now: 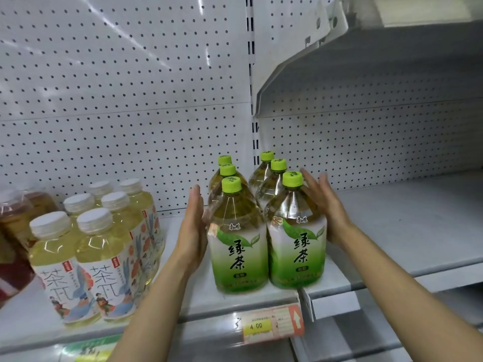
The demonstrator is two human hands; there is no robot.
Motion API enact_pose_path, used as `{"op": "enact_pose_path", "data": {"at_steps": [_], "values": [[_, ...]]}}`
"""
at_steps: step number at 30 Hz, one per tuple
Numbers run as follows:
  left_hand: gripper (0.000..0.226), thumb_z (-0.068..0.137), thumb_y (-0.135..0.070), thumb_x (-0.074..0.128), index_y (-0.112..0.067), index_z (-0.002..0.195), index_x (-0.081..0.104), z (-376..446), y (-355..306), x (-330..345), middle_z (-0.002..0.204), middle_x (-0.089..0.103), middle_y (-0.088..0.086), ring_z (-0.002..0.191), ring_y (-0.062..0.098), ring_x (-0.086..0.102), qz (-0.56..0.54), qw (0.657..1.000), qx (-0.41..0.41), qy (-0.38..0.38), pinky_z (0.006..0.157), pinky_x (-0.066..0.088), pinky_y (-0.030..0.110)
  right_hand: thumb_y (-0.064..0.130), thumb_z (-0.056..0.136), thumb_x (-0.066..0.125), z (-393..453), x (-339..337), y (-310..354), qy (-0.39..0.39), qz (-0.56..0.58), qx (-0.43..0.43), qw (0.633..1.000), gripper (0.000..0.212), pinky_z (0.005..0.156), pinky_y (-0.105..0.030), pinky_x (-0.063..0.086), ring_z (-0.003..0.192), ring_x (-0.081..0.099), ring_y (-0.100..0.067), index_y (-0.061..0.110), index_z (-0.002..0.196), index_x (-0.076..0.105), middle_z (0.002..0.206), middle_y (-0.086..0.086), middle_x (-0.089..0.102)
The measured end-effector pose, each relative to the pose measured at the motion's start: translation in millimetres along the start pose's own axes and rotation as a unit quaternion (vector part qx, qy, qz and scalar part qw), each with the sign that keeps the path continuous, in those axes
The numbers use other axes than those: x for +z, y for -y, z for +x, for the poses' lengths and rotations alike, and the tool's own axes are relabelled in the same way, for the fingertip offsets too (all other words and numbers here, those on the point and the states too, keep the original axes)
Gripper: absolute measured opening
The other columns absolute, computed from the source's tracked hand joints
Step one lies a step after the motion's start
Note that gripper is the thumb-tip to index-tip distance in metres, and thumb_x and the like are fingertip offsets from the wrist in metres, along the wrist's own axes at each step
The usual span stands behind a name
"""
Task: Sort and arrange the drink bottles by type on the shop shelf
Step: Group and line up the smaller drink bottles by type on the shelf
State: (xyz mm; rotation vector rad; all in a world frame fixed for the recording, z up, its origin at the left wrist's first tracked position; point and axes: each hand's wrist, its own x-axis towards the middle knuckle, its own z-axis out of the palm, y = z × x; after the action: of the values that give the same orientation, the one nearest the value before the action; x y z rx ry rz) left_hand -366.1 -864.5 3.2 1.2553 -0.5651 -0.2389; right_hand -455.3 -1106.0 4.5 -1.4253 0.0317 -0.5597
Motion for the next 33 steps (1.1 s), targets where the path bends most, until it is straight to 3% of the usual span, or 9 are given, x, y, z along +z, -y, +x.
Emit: {"op": "enact_pose_path", "data": {"at_steps": [2, 3, 5, 8, 13, 17, 22, 28, 33], "values": [[0.076, 0.080, -0.079, 0.051, -0.054, 0.148, 0.030, -24.4, 13.7, -8.4, 0.155, 0.034, -0.029, 0.140, -0.009, 0.036, 0.023, 0.999, 0.045, 0.006, 0.117, 0.030, 0.034, 0.076, 0.085, 0.040, -38.7, 0.2, -5.0, -0.005, 0.028, -0.091, 0.995, 0.074, 0.112, -0.037, 0.031, 0.141, 0.035, -0.007, 0.044, 0.150, 0.028, 0.156, 0.014, 0.034], [0.087, 0.075, -0.075, 0.061, -0.056, 0.150, 0.021, -35.3, 19.0, -8.7, 0.156, 0.025, -0.034, 0.140, -0.014, 0.031, 0.047, 0.996, 0.068, 0.015, 0.117, 0.031, 0.029, 0.073, 0.083, 0.049, -55.6, 3.2, -8.5, -0.001, 0.012, -0.126, 0.992, 0.077, 0.114, -0.036, 0.027, 0.144, 0.030, -0.004, 0.047, 0.150, 0.024, 0.157, 0.019, 0.030], [0.100, 0.071, -0.051, 0.076, -0.051, 0.152, 0.018, -47.9, 28.8, -2.2, 0.144, 0.033, -0.045, 0.126, -0.023, 0.041, 0.112, 0.987, 0.107, 0.033, 0.101, 0.043, 0.012, 0.057, 0.085, 0.057, -75.9, 12.7, -18.7, -0.004, -0.094, -0.162, 0.982, 0.078, 0.115, -0.031, 0.022, 0.146, 0.019, 0.004, 0.049, 0.150, 0.015, 0.158, 0.027, 0.020], [0.107, 0.073, -0.034, 0.088, -0.041, 0.155, 0.020, -53.5, 38.8, 8.1, 0.132, 0.042, -0.051, 0.125, -0.015, 0.048, 0.176, 0.972, 0.154, 0.005, 0.099, 0.046, 0.015, 0.051, 0.082, 0.059, -81.8, 27.1, -30.8, -0.053, -0.275, -0.219, 0.935, 0.086, 0.117, -0.027, 0.019, 0.147, 0.013, 0.003, 0.040, 0.153, 0.010, 0.160, 0.024, 0.014], [0.101, 0.075, -0.032, 0.081, -0.038, 0.156, 0.020, -52.3, 40.5, 9.9, 0.138, 0.039, -0.047, 0.131, -0.014, 0.044, 0.172, 0.972, 0.157, -0.023, 0.105, 0.042, 0.016, 0.045, 0.086, 0.058, -73.9, 26.6, -38.4, -0.095, -0.282, -0.242, 0.924, 0.079, 0.120, -0.039, 0.023, 0.147, 0.020, -0.006, 0.030, 0.153, 0.018, 0.159, 0.011, 0.023], [0.100, 0.078, -0.031, 0.082, -0.041, 0.155, 0.019, -50.8, 39.8, 8.8, 0.138, 0.030, -0.054, 0.136, -0.016, 0.035, 0.203, 0.967, 0.150, -0.032, 0.109, 0.035, 0.013, 0.046, 0.086, 0.057, -76.3, 28.7, -38.6, -0.104, -0.285, -0.235, 0.923, 0.079, 0.120, -0.030, 0.023, 0.147, 0.021, -0.004, 0.028, 0.153, 0.019, 0.159, 0.010, 0.024], [0.108, 0.078, -0.039, 0.082, -0.043, 0.156, 0.009, -55.7, 34.9, 4.0, 0.156, 0.032, -0.028, 0.141, -0.001, 0.039, 0.270, 0.953, 0.139, -0.022, 0.117, 0.037, 0.035, 0.049, 0.088, 0.052, -85.9, 36.1, -42.2, -0.136, -0.305, -0.223, 0.916, 0.078, 0.116, -0.027, 0.023, 0.146, 0.020, -0.003, 0.033, 0.154, 0.014, 0.160, 0.010, 0.021], [0.120, 0.078, -0.055, 0.076, -0.037, 0.157, -0.011, -75.0, 31.3, -9.0, 0.146, 0.051, -0.006, 0.127, 0.016, 0.054, 0.501, 0.851, 0.154, -0.036, 0.097, 0.052, 0.037, 0.061, 0.086, 0.043, -104.3, 50.2, -50.3, -0.200, -0.374, -0.185, 0.887, 0.085, 0.108, -0.057, 0.037, 0.144, 0.029, -0.027, 0.032, 0.155, 0.002, 0.159, -0.005, 0.022], [0.105, 0.080, -0.047, 0.076, -0.018, 0.159, 0.013, -92.1, 44.5, -27.3, 0.157, 0.040, 0.003, 0.142, 0.023, 0.041, 0.641, 0.742, 0.194, -0.031, 0.115, 0.039, 0.039, 0.043, 0.090, 0.062, -114.3, 55.5, -53.9, -0.232, -0.424, -0.160, 0.860, 0.089, 0.103, -0.064, 0.040, 0.145, 0.028, -0.031, 0.029, 0.156, 0.004, 0.161, -0.004, 0.019]]}}
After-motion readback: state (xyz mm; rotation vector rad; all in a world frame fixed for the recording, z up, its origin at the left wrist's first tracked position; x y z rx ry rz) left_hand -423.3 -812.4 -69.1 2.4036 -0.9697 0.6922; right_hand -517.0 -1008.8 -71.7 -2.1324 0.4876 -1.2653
